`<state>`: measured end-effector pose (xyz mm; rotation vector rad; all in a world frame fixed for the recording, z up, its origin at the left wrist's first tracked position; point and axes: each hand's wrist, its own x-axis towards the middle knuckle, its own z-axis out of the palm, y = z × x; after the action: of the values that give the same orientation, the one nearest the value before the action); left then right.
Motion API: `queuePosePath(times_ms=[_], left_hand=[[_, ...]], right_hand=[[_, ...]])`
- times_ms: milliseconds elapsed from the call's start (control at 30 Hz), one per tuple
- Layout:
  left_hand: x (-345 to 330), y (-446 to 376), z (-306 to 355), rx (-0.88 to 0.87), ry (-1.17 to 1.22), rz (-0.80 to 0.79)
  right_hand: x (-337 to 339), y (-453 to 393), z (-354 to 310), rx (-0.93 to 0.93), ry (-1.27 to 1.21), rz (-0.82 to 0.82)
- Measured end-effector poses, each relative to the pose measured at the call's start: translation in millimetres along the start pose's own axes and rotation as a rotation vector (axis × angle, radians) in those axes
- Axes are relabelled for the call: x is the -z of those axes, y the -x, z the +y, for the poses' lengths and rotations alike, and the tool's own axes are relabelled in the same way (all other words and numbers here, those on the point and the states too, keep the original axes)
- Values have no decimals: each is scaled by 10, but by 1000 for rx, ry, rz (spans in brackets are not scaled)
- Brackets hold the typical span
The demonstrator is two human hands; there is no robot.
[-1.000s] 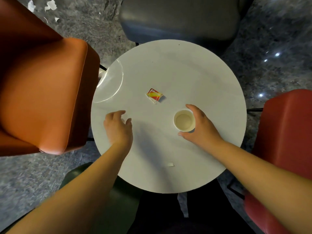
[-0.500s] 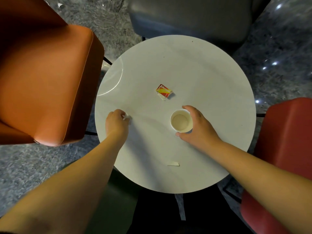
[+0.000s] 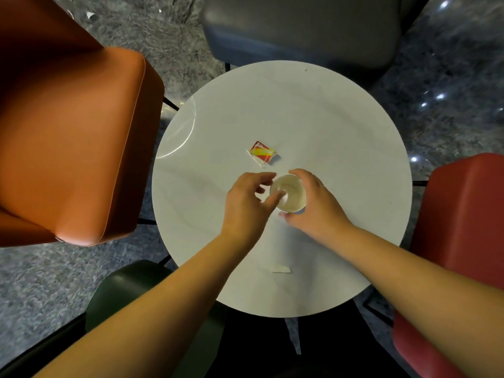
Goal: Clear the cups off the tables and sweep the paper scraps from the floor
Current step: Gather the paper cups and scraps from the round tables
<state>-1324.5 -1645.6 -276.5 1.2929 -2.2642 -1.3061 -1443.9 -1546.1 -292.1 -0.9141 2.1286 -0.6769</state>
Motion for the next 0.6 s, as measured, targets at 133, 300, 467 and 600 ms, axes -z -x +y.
queuePosePath(times_ms=[133, 300, 467, 600], left_hand=[[55, -280, -145, 134, -29, 103], [24, -704, -307, 176, -243, -4], [-155, -1043, -318, 201, -290, -21], [-273, -1156, -329, 244, -452, -17]], right_hand=[[68, -12, 32, -17, -24, 50], [148, -26, 81, -40, -40, 82], [208, -39, 151, -65, -68, 104], [247, -43, 210, -72, -89, 118]])
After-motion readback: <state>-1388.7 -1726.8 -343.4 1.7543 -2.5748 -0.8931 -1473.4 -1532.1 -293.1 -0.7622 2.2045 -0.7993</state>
